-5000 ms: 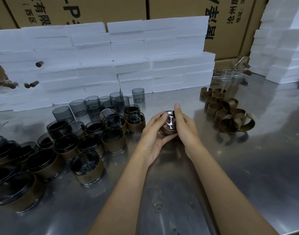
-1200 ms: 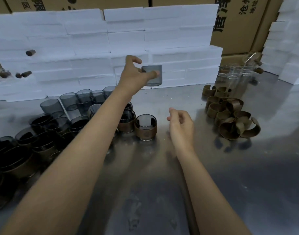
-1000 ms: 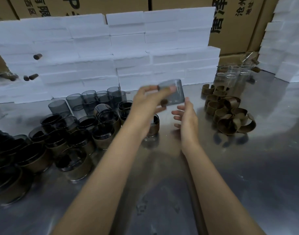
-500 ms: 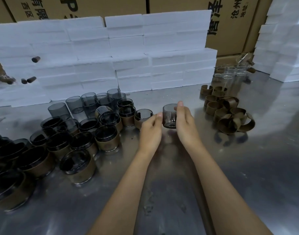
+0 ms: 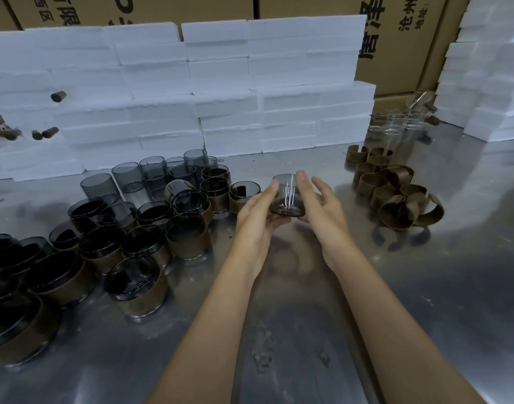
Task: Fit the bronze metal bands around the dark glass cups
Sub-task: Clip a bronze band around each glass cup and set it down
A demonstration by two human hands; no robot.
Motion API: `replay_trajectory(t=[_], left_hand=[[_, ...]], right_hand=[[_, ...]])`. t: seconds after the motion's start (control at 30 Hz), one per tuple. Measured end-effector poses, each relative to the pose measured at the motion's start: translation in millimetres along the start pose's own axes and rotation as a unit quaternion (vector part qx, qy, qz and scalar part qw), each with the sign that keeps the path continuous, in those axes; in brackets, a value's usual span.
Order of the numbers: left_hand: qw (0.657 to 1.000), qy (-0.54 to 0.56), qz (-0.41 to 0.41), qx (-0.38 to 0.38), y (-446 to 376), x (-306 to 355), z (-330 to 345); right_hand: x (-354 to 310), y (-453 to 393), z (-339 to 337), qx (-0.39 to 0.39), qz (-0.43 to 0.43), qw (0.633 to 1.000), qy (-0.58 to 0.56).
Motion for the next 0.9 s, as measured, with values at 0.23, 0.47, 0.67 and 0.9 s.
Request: replay_trajectory(t=[0.23, 0.47, 0.67, 0.9], left_hand=[[0.996, -0.084, -0.025, -0.004, -5.3, -4.8, -0.1], [0.947, -0.232, 0.192, 0.114, -6.0, -6.0, -5.5], [0.966, -0.196, 0.145, 0.086, 1.8, -5.7, -0.7], [0.975, -0.191, 0.091, 0.068, -3.2, -5.4, -5.6]], right_hand=[[-2.2, 4.8, 3.0, -0.081, 0.046, 0.993, 0.071], [3.5, 1.6, 10.7, -0.007, -0.043, 0.990, 0.135], [7.3, -1.8, 10.7, 0.045, -0.078, 0.984, 0.153], [6.6, -3.8, 4.4, 0.103, -0.106, 0.981, 0.122]])
Point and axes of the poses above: each hand's wrist, its own y-axis away from the middle knuckle, its own z-axis out of the palm, x = y × z, the point moved 2 cm from there along -y, towards the middle knuckle, and after that the axes turned 1 degree about y, right-handed, at the moved point
